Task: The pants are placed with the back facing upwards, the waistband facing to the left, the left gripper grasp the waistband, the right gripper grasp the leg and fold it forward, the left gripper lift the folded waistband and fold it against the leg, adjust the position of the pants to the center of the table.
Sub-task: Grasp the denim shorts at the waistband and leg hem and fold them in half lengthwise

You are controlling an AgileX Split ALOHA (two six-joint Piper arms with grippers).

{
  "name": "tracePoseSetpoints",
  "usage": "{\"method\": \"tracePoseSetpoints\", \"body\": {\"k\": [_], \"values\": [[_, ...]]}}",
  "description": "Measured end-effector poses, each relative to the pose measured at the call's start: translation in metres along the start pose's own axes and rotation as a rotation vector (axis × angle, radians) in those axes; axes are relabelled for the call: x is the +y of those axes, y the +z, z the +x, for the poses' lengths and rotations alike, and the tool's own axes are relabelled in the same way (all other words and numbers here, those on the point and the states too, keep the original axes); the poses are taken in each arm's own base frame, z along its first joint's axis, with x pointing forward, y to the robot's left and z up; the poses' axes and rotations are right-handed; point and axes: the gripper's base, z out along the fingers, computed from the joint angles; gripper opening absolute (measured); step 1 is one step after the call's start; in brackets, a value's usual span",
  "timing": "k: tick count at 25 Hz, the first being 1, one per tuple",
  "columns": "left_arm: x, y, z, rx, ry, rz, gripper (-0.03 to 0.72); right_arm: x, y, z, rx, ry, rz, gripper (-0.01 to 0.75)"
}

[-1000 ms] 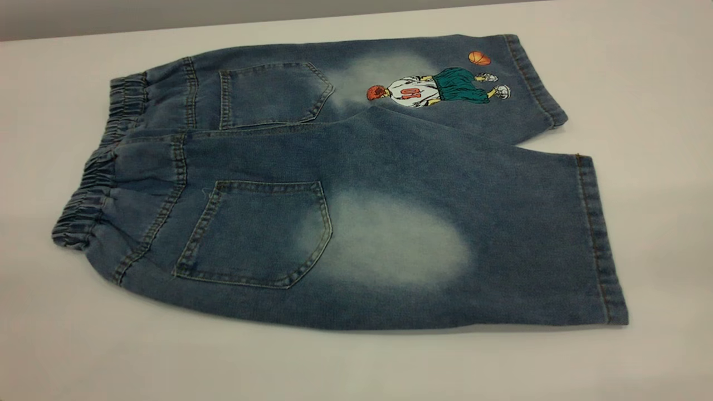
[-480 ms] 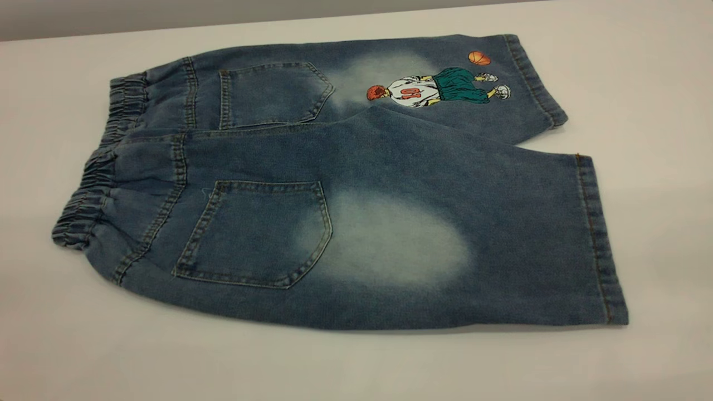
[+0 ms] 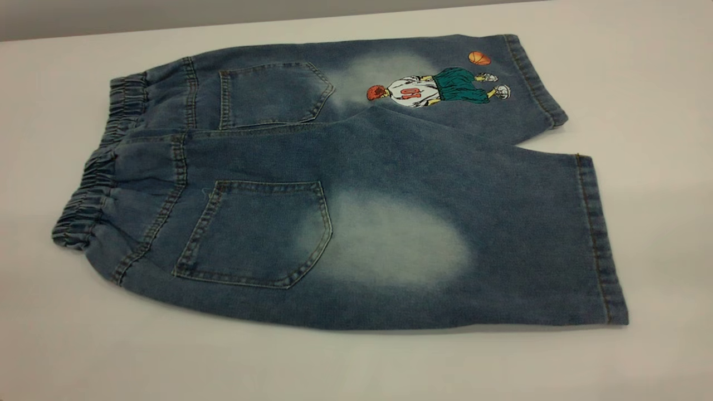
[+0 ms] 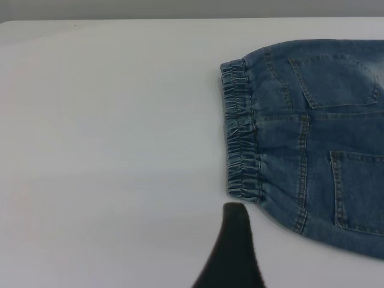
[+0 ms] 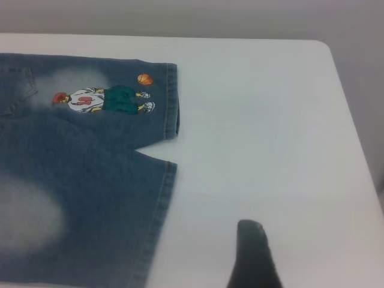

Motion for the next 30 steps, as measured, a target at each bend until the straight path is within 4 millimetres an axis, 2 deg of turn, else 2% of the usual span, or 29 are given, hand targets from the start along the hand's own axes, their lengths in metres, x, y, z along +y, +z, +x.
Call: {"method": "tracePoseSetpoints", "body": {"k": [19, 22, 26, 30], "values": [[0.000, 0.000, 0.000, 0.000, 0.002, 0.002, 0.560, 0.001, 0.000, 0.000, -0.001, 0.007, -0.009, 0.403], [0.000, -0.001, -0.003, -0.005, -0.002, 0.003, 0.560, 0.002, -0.003, -0.004, -0.024, 0.052, -0.018, 0.403], [-0.001, -0.004, -0.029, -0.080, -0.054, 0.009, 0.560, 0.005, -0.013, -0.026, -0.099, 0.091, -0.060, 0.403], [-0.004, -0.002, -0.067, -0.136, -0.139, 0.045, 0.560, 0.011, -0.009, -0.068, -0.124, 0.140, -0.148, 0.403]]}}
